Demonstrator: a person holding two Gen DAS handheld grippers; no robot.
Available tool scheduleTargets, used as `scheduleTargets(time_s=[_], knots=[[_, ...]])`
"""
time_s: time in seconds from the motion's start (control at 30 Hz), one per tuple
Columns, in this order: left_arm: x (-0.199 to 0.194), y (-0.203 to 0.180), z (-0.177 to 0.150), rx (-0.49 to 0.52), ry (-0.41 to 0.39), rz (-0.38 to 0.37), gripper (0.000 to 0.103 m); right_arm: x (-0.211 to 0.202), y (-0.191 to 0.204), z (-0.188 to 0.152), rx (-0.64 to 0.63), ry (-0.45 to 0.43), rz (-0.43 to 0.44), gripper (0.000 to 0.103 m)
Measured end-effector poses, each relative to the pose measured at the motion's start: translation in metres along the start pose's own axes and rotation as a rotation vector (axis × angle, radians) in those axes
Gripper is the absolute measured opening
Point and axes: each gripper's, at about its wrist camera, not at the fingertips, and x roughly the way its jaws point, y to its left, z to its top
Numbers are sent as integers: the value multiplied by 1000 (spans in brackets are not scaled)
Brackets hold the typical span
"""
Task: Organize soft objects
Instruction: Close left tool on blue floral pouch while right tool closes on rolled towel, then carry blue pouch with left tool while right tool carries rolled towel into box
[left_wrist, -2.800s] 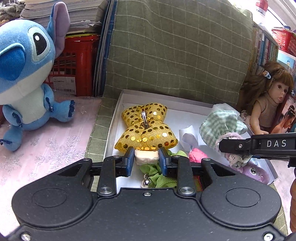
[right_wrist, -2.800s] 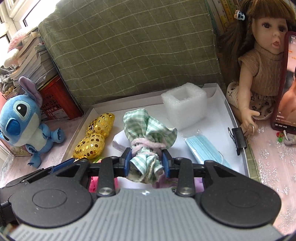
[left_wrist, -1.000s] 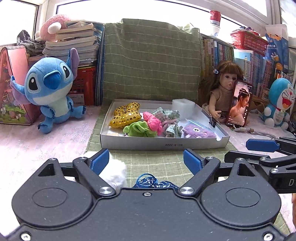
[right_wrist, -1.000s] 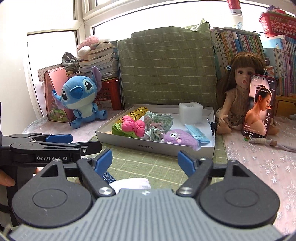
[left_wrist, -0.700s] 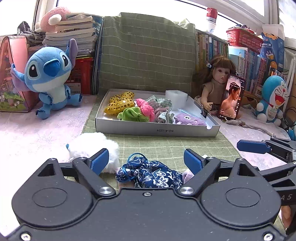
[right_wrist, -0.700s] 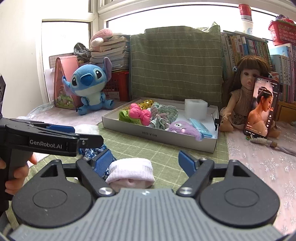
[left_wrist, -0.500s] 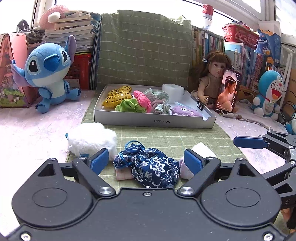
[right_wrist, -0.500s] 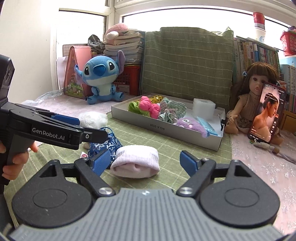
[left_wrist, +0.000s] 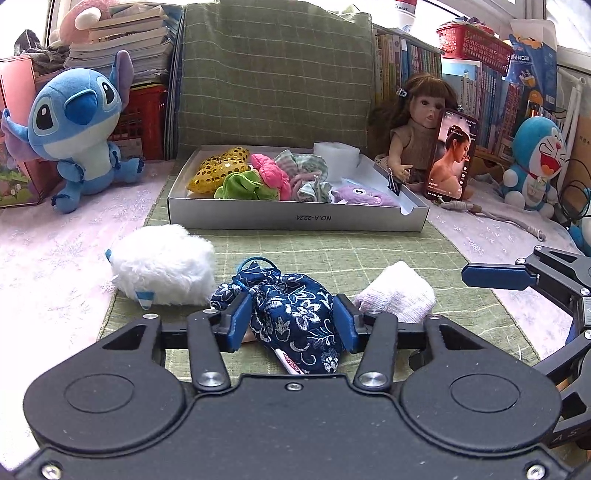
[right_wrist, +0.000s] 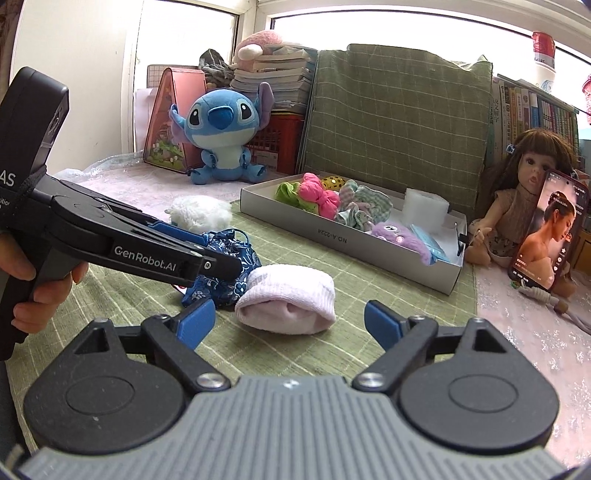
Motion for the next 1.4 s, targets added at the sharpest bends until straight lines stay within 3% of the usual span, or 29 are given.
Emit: scheduleTargets(time_s=[0.03, 0.13, 0.33, 0.63, 0.83, 0.9, 1.03, 1.13, 1.3, 1.4], knots=[[1, 0, 0, -3, -1, -1, 33, 1, 0, 0, 2, 4, -2, 93], [2, 2, 1, -11, -1, -15, 21, 5, -1, 1, 5, 18, -6, 93], [-4, 8, 3, -16, -12, -23, 18, 15, -2, 4, 13, 40, -8, 93], [-29, 11, -4, 34, -38, 2, 18, 32, -12, 11, 122, 72, 7, 91], [-45, 11, -19, 63, -27, 51, 20, 37, -9, 10, 116, 90, 37, 77], [-47, 13, -24, 56, -8, 66, 24, 38, -6, 9, 107, 91, 36, 66], [-54, 13, -29, 41, -30, 132, 44, 35, -2, 7, 104, 78, 18, 57], [-58, 9, -31, 58, -53, 161, 55, 30, 0, 6, 99, 58, -13, 56], [-58, 3, -35, 54, -65, 120, 69, 15, -6, 6, 108, 30, -79, 55], [-50, -5, -37, 60, -59, 127, 70, 10, -12, 4, 132, 34, -107, 56]])
